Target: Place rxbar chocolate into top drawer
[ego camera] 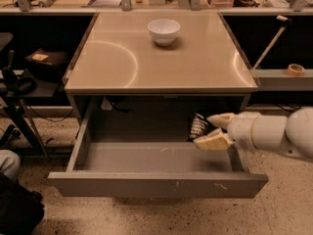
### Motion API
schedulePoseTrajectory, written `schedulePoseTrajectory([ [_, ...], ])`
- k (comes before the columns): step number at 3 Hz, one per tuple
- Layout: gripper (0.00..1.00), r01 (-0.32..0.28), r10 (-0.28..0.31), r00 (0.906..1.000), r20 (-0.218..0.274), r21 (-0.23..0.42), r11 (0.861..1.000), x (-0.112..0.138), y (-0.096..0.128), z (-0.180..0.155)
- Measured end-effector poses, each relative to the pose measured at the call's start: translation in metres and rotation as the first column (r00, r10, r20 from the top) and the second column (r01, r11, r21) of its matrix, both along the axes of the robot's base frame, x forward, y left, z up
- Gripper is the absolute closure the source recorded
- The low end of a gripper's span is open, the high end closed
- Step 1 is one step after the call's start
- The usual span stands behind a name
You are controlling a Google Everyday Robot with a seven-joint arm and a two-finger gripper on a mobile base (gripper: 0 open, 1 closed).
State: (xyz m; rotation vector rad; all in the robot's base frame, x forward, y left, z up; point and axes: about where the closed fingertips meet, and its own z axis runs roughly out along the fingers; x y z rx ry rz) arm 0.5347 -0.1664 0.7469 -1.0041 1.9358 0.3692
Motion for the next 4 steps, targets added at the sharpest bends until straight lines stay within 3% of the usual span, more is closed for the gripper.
schedulePoseTrajectory([
  [1, 1.00, 0.094, -0.094, 0.9955, -0.006, -0.006, 0.996, -0.025, -0.026, -0.026],
  [2, 1.00, 0.050, -0.051, 0.9987, -0.007, -0.054, 0.997, -0.024, -0.012, -0.029],
  [3, 1.00, 0.005, -0.009, 0.9987, -0.051, -0.091, 0.996, -0.020, 0.014, -0.055],
  [4, 1.00, -0.048, 0.043, 0.9951, -0.089, -0.057, 0.997, -0.016, 0.067, -0.079],
])
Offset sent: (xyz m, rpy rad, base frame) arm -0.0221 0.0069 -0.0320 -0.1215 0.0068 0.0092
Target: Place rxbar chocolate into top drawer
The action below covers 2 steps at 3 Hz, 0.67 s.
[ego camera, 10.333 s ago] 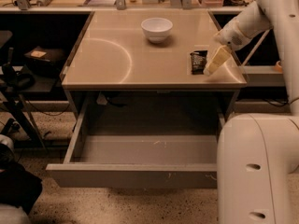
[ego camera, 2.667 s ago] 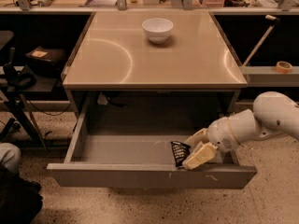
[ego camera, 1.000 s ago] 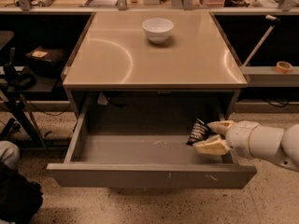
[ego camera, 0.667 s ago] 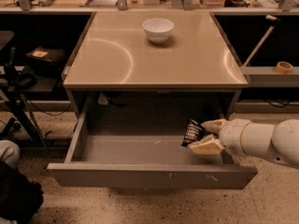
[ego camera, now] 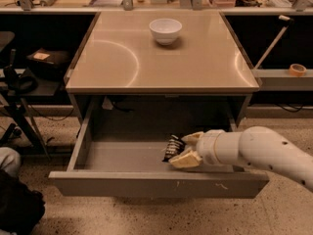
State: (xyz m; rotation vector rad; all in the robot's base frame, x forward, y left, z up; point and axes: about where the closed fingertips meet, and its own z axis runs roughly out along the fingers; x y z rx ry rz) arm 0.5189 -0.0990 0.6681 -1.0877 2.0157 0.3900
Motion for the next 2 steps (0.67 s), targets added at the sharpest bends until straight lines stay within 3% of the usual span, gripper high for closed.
schedulePoseTrajectory([
  [1, 1.00, 0.004, -0.005, 0.9997, 0.025, 0.050, 0.999, 0.0098, 0.0365, -0.0012],
  [2, 1.00, 0.013, -0.015, 0.9991, 0.039, 0.053, 0.998, 0.0137, 0.0364, 0.0012],
])
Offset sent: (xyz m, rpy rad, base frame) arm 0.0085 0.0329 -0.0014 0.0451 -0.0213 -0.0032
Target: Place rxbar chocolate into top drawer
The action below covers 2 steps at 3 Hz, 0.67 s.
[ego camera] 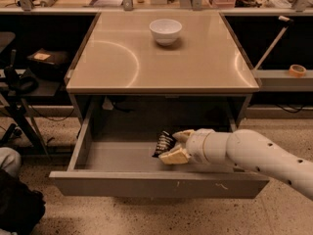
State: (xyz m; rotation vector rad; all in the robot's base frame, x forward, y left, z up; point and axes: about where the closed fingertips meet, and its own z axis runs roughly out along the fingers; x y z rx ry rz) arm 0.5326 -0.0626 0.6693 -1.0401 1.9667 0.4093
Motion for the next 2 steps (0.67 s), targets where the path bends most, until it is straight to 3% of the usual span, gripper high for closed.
schedulePoseTrajectory([
  [1, 0.82, 0.000, 0.000, 1.0000, 0.000, 0.000, 1.000, 0.0000, 0.0000, 0.0000],
  [2, 0.59, 0.000, 0.000, 1.0000, 0.000, 0.000, 1.000, 0.0000, 0.0000, 0.0000],
])
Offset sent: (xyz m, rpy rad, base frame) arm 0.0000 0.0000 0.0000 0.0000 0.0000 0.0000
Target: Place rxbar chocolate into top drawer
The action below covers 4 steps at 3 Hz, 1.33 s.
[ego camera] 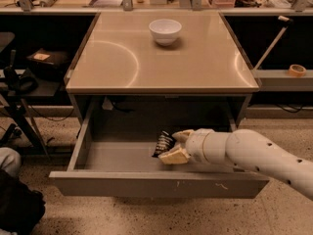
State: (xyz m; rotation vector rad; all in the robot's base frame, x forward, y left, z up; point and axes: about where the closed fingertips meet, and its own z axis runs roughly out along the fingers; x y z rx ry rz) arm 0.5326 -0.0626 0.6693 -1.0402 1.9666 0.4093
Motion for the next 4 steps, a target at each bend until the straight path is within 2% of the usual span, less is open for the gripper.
schedulePoseTrajectory([
  [2, 0.12, 0.000, 0.000, 1.0000, 0.000, 0.000, 1.000, 0.0000, 0.0001, 0.0000],
  [3, 0.00, 0.000, 0.000, 1.0000, 0.000, 0.000, 1.000, 0.0000, 0.0001, 0.0000],
  [4, 0.00, 0.000, 0.000, 1.0000, 0.000, 0.000, 1.000, 0.0000, 0.0001, 0.0000],
])
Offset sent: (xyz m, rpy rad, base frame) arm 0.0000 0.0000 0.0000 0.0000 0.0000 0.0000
